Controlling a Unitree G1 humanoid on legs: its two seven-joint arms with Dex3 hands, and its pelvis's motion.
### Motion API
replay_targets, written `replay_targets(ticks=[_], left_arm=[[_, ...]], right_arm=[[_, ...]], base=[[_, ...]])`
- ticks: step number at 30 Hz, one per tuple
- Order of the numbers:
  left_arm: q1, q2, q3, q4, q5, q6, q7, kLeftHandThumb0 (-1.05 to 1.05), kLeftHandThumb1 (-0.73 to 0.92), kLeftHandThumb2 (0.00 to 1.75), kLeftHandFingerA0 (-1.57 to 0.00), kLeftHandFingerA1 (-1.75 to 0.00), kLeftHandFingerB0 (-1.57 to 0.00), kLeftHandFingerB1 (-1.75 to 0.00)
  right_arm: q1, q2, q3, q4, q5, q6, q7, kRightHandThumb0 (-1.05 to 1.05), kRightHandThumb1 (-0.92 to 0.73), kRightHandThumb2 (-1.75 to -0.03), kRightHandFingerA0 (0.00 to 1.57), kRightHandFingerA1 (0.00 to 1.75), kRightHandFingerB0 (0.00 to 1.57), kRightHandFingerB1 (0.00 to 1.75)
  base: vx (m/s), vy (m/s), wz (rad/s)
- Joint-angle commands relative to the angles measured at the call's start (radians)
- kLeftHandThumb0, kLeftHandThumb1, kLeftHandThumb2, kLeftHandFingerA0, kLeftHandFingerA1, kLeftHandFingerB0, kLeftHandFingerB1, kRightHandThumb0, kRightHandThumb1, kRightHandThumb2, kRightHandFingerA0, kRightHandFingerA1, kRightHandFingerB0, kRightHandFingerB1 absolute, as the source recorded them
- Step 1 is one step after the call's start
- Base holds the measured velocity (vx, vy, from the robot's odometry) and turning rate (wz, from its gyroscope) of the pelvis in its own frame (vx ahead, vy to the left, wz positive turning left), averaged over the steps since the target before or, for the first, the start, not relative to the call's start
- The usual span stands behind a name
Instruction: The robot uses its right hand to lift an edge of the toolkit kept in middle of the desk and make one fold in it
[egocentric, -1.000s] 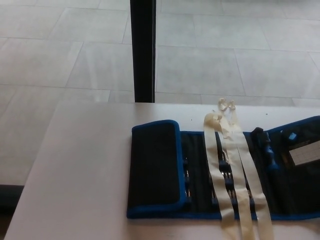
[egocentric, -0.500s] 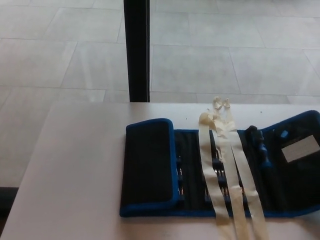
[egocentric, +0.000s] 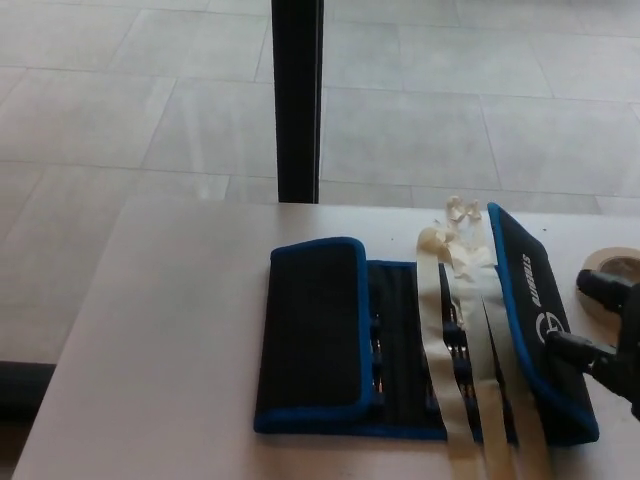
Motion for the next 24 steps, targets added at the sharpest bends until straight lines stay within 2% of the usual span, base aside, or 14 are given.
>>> replay_targets(ticks=[1, 6, 11, 12, 13, 14, 15, 16, 17, 19, 20, 21, 22, 24], left_arm=[[0.004, 0.038, -0.011, 0.003, 0.009, -0.039, -0.029, -0.66, 0.87, 0.66, -0.53, -0.56, -0.49, -0.44], [-0.004, 0.044, -0.017, 0.003, 0.01, -0.027, -0.02, -0.64, 0.87, 0.65, -0.54, -0.6, -0.51, -0.45], [0.011, 0.047, -0.031, -0.014, 0.027, -0.034, -0.014, -0.66, 0.89, 0.66, -0.54, -0.6, -0.5, -0.45], [0.011, 0.046, -0.033, -0.021, 0.027, -0.03, -0.016, -0.65, 0.89, 0.66, -0.54, -0.58, -0.5, -0.44], [0.008, 0.048, -0.039, -0.022, 0.033, -0.023, -0.015, -0.65, 0.89, 0.66, -0.54, -0.58, -0.5, -0.44], [0.004, 0.051, -0.04, -0.011, 0.032, -0.027, -0.018, -0.65, 0.88, 0.66, -0.54, -0.58, -0.5, -0.44], [0.002, 0.051, -0.041, -0.015, 0.03, -0.023, -0.022, -0.65, 0.88, 0.66, -0.53, -0.57, -0.5, -0.44], [0.0, 0.051, -0.041, -0.016, 0.029, -0.021, -0.019, -0.65, 0.88, 0.66, -0.53, -0.57, -0.5, -0.44], [0.001, 0.051, -0.04, -0.019, 0.028, -0.025, -0.02, -0.65, 0.89, 0.66, -0.53, -0.57, -0.49, -0.45], [0.004, 0.052, -0.043, -0.027, 0.03, -0.021, -0.019, -0.64, 0.89, 0.66, -0.53, -0.57, -0.5, -0.45], [0.005, 0.053, -0.045, -0.03, 0.032, -0.02, -0.017, -0.63, 0.9, 0.66, -0.53, -0.57, -0.49, -0.44], [0.006, 0.053, -0.046, -0.03, 0.033, -0.022, -0.016, -0.63, 0.9, 0.66, -0.53, -0.57, -0.49, -0.44], [0.008, 0.056, -0.048, -0.033, 0.033, -0.019, -0.022, -0.64, 0.9, 0.66, -0.51, -0.56, -0.48, -0.44], [0.011, 0.053, -0.045, -0.041, 0.029, -0.017, -0.015, -0.65, 0.89, 0.66, -0.54, -0.61, -0.51, -0.46]], right_arm=[[0.047, -0.049, 0.093, -0.046, -0.135, -0.139, 0.026, -0.52, -0.86, -0.65, 0.37, 0.53, 0.32, 0.48], [0.039, -0.201, 0.291, 0.202, -0.416, -0.386, 0.031, -0.54, -0.86, -0.66, 0.42, 0.55, 0.41, 0.49], [-0.008, -0.266, 0.381, 0.363, -0.521, -0.455, -0.011, -0.53, -0.84, -0.65, 0.46, 0.57, 0.41, 0.48], [-0.033, -0.286, 0.416, 0.389, -0.554, -0.45, -0.017, -0.5, -0.65, -1.07, 0.47, 0.69, 0.32, 0.55], [-0.052, -0.297, 0.442, 0.409, -0.579, -0.454, -0.026, -0.5, -0.65, -1.07, 0.47, 0.69, 0.32, 0.55], [-0.067, -0.301, 0.461, 0.427, -0.589, -0.451, -0.026, -0.55, -0.84, -0.65, 0.47, 0.62, 0.44, 0.45], [-0.076, -0.303, 0.48, 0.451, -0.608, -0.473, -0.038, -0.5, -0.64, -1.05, 0.46, 0.68, 0.28, 0.55], [-0.082, -0.305, 0.492, 0.471, -0.617, -0.493, -0.038, -0.48, -0.64, -1.05, 0.49, 0.7, 0.28, 0.55], [-0.097, -0.315, 0.533, 0.501, -0.65, -0.503, -0.045, -0.57, -0.81, -0.64, 0.46, 0.58, 0.37, 0.45], [-0.103, -0.328, 0.566, 0.518, -0.672, -0.513, -0.047, -0.56, -0.84, -0.64, 0.39, 0.55, 0.34, 0.45], [-0.114, -0.337, 0.601, 0.531, -0.694, -0.504, -0.039, -0.54, -0.65, -1.03, 0.34, 0.6, 0.2, 0.51], [-0.12, -0.34, 0.618, 0.536, -0.704, -0.496, -0.034, -0.54, -0.65, -1.03, 0.34, 0.6, 0.2, 0.51], [-0.129, -0.349, 0.668, 0.544, -0.732, -0.495, -0.013, -0.59, -0.85, -0.64, 0.4, 0.54, 0.32, 0.43], [-0.131, -0.35, 0.694, 0.533, -0.741, -0.496, -0.014, -0.64, -0.84, -0.64, 0.42, 0.56, 0.32, 0.45]], base=[[0.0, 0.0, 0.0], [0.0, 0.0, 0.0], [0.0, 0.0, 0.0], [0.0, 0.0, 0.0], [0.0, 0.0, 0.0], [0.0, 0.0, 0.0], [0.0, 0.0, 0.0], [0.0, 0.0, 0.0], [0.0, 0.0, 0.0], [0.0, 0.0, 0.0], [0.0, 0.0, 0.0], [0.0, 0.0, 0.0], [0.0, 0.0, 0.0], [0.0, 0.0, 0.0]])
